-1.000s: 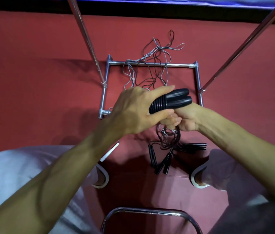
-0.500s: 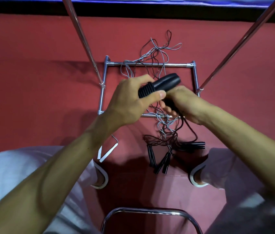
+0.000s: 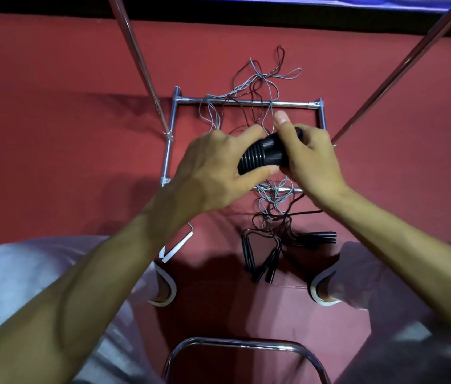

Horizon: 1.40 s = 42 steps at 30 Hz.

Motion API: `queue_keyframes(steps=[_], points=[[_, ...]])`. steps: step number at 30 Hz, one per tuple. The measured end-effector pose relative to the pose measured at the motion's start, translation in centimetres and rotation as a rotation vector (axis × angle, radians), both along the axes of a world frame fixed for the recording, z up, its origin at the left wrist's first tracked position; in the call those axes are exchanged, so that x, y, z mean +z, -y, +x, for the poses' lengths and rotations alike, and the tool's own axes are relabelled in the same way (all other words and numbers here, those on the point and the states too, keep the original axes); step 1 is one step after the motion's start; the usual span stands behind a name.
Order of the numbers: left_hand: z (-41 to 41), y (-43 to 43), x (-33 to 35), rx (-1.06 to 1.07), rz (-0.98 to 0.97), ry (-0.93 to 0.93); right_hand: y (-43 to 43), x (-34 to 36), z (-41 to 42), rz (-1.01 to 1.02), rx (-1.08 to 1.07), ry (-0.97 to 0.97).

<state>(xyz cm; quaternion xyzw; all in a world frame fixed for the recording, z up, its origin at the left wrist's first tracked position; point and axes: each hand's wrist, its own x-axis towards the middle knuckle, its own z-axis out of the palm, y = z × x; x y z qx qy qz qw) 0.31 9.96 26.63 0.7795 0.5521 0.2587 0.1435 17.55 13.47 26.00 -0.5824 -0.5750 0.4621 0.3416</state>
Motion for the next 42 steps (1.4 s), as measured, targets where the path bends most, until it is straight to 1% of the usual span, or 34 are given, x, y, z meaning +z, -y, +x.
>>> queue_keyframes(steps=[3, 7, 9, 11, 13, 15, 16, 17, 18, 20, 21, 22, 24, 25, 26, 27, 28, 29, 30, 31, 32, 33, 35, 36, 37, 38, 39, 40, 42], points=[[0.0, 0.0, -0.2, 0.002, -0.062, 0.085, 0.3, -1.0, -0.2, 0.104, -0.089, 0.052], [-0.4, -0.4, -0.4, -0.022, -0.198, 0.165, 0.8, -1.7, -0.4, 0.112, -0.106, 0.045], [-0.5, -0.6, -0.7, -0.035, -0.275, 0.186, 1.0, -2.4, -0.5, 0.108, -0.117, 0.088], [-0.3, -0.7, -0.8, -0.035, -0.319, 0.163, 1.1, -3.0, -0.4, 0.128, -0.153, 0.146], [-0.1, -0.9, -0.9, -0.014, -0.326, 0.069, 1.1, -3.9, -0.3, 0.106, -0.196, 0.184], [-0.2, -1.1, -0.9, 0.019, -0.364, -0.012, 0.9, -4.5, -0.6, 0.019, -0.190, 0.203], [-0.3, -1.3, -1.0, 0.036, -0.402, -0.015, 0.7, -4.6, -0.8, -0.037, -0.163, 0.201], [-0.2, -1.3, -1.1, 0.051, -0.454, 0.036, 0.3, -4.5, -0.9, -0.103, -0.133, 0.179], [-0.2, -1.4, -1.3, 0.065, -0.509, 0.147, -0.3, -4.1, -0.9, -0.181, -0.114, 0.117], [-0.4, -1.7, -1.1, 0.102, -0.593, 0.485, -1.2, -2.3, -0.6, -0.364, -0.068, -0.124], [-0.7, -2.0, -0.8, 0.126, -0.611, 0.636, -1.6, -1.5, -0.2, -0.421, -0.015, -0.225], [-1.0, -2.3, -0.5, 0.149, -0.620, 0.755, -2.0, -0.9, 0.2, -0.426, 0.053, -0.274], [-1.5, -2.7, 0.2, 0.177, -0.649, 0.932, -2.2, -0.3, 1.0, -0.319, 0.199, -0.259], [-1.5, -2.7, 0.5, 0.184, -0.675, 0.997, -2.2, -0.3, 1.5, -0.218, 0.263, -0.205], [-1.5, -2.7, 0.5, 0.190, -0.710, 1.043, -2.2, -0.2, 2.0, -0.084, 0.322, -0.105], [-1.4, -2.6, 0.6, 0.193, -0.757, 1.071, -2.2, -0.3, 2.5, 0.087, 0.362, 0.048], [-1.4, -2.5, 0.7, 0.195, -0.806, 1.086, -2.2, -0.3, 3.1, 0.260, 0.377, 0.207], [-1.5, -2.5, 0.6, 0.194, -0.857, 1.100, -2.2, -0.2, 3.5, 0.399, 0.385, 0.324], [-1.6, -2.5, 0.6, 0.191, -0.901, 1.115, -2.1, -0.1, 3.8, 0.475, 0.395, 0.371], [-1.7, -2.6, 0.6, 0.186, -0.939, 1.136, -1.9, 0.1, 3.9, 0.474, 0.401, 0.345], [-1.9, -2.7, 0.7, 0.174, -0.965, 1.159, -1.7, 0.7, 3.8, 0.372, 0.398, 0.244], [-2.0, -2.8, 0.8, 0.155, -0.980, 1.181, -1.6, 1.4, 3.5, 0.182, 0.380, 0.083], [-2.0, -2.9, 1.0, 0.119, -0.984, 1.191, -1.8, 3.0, 3.2, -0.333, 0.325, -0.247], [-2.0, -2.9, 1.1, 0.110, -0.979, 1.180, -2.1, 3.6, 3.3, -0.555, 0.292, -0.351], [-1.9, -2.8, 1.1, 0.104, -0.970, 1.162, -2.3, 4.1, 3.5, -0.704, 0.258, -0.413], [-1.8, -2.8, 1.1, 0.100, -0.954, 1.145, -2.5, 4.4, 3.8, -0.776, 0.237, -0.444], [-1.7, -2.8, 1.1, 0.102, -0.928, 1.126, -2.7, 4.5, 4.1, -0.787, 0.235, -0.439], [-1.6, -2.8, 1.0, 0.111, -0.893, 1.108, -2.7, 4.3, 4.2, -0.748, 0.259, -0.404], [-1.5, -2.8, 0.9, 0.144, -0.814, 1.067, -2.5, 3.9, 4.1, -0.591, 0.335, -0.299]])
